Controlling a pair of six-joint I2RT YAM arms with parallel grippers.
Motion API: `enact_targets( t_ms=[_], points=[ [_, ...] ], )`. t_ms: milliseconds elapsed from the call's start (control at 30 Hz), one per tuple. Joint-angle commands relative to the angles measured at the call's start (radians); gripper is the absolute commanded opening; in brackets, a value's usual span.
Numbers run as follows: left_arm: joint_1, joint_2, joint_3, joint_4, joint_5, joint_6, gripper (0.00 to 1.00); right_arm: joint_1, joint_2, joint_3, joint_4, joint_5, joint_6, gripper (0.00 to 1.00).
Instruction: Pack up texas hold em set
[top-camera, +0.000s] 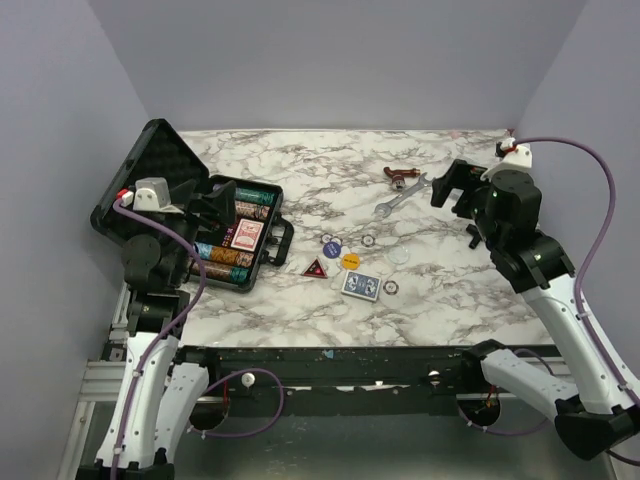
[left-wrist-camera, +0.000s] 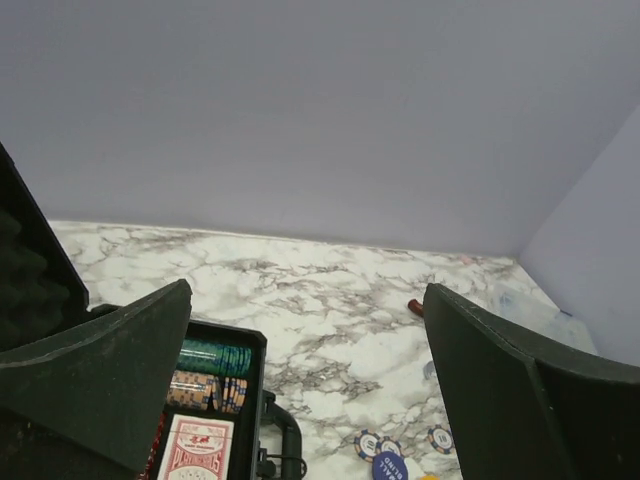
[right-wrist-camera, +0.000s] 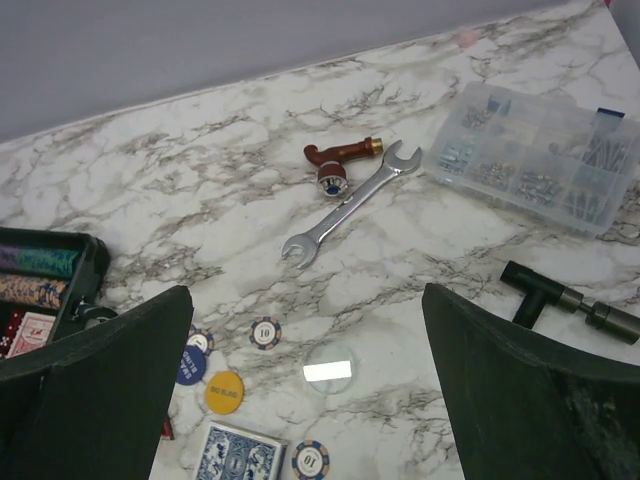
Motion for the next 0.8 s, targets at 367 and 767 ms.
enact_targets(
  t_ms=[367,767],
  points=[
    [-0.049,0.343,0.269,-0.265,0.293,-0.048,0.99,-0.004,0.171,-0.123,-0.036,-0.156,0.007,1.00],
    [-0.058,0.375,0.273,-0.275,0.320,-0.063,0.99,-0.004,0.463,-0.305,0.262,-0.662,0.037,1.00]
  ],
)
